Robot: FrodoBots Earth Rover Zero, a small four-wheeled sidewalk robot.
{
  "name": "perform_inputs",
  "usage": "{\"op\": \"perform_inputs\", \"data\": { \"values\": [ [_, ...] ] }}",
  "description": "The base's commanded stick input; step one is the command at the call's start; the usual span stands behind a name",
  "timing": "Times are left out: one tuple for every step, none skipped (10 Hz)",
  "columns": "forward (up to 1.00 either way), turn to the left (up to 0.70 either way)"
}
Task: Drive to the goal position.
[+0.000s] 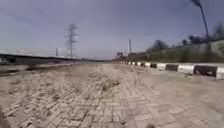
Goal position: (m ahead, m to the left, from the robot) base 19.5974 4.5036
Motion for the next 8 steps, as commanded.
{"op": "perform_inputs", "data": {
  "values": [
    [1.0, 0.0],
    [1.0, 0.0],
    [1.0, 0.0],
    [1.0, 0.0],
    [1.0, 0.0],
    [1.0, 0.0],
    [1.0, 0.0],
    [1.0, 0.0]
  ]
}}
